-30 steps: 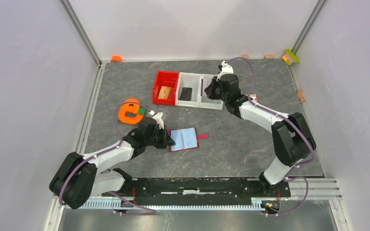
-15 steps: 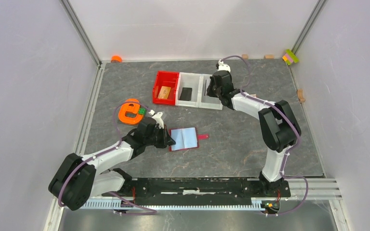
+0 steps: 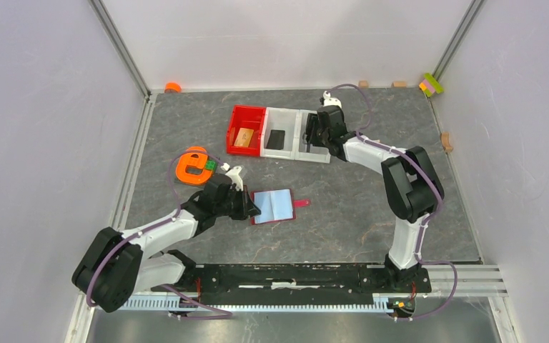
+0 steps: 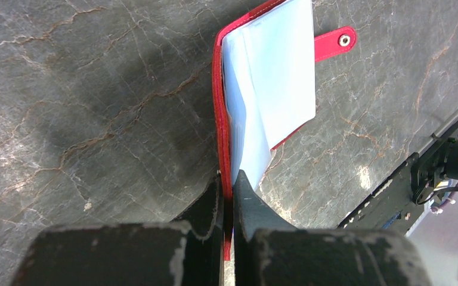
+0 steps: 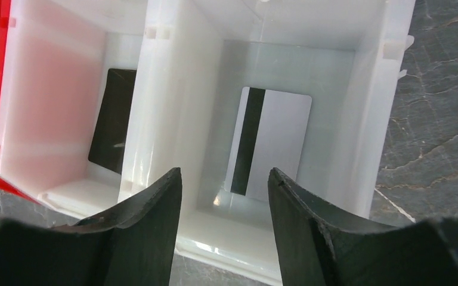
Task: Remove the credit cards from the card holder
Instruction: Place the credit card in the storage box, then close the card holder at the center of the board.
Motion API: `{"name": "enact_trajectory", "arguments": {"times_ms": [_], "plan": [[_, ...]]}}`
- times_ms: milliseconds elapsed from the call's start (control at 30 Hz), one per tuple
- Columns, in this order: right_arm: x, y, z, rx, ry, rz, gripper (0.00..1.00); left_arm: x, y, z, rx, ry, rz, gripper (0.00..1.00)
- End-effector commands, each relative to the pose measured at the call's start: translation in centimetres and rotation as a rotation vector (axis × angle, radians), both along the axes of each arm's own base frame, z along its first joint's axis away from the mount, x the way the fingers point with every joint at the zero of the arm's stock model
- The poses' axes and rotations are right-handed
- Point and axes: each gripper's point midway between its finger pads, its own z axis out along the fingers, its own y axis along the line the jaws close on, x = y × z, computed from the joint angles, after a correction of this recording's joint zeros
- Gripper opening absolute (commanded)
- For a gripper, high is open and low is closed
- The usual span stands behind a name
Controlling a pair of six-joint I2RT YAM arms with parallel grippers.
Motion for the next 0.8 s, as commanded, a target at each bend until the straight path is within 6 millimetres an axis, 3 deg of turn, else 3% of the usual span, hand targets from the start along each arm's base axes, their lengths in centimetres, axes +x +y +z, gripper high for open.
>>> {"name": "enact_trajectory", "arguments": {"times_ms": [0,100,267,467,567,767], "plan": [[-0.9,0.1,5.2,-0.029,-0.119,0.071,0.60,0.7,-0.6,0.6,-0.006,-0.054,-0.043,0.06],[-3.3,0.0,5.9,-0.041,-0.131,0.144,0.61,0.6,-0.8,0.3,-0.004,-0.040,-0.052,0.06],[-9.9,0.3,5.6,0.000,-0.143,0.338,0.69,0.7,-0.9,0.0,-0.002,-0.014,-0.043,0.06],[-18.0,1.2,1.0,0.034,-0.030,0.532,0.69,0.6,-1.1,0.0,0.014,0.029,-0.038,0.07],[-20.4,1.5,-0.5,0.043,-0.001,0.568,0.68,0.2,-0.8,-0.1,0.059,0.077,-0.041,0.10],[-22.2,1.2,-1.9,0.071,0.022,0.560,0.61,-0.1,-1.2,0.9,0.070,0.116,-0.010,0.16]]}}
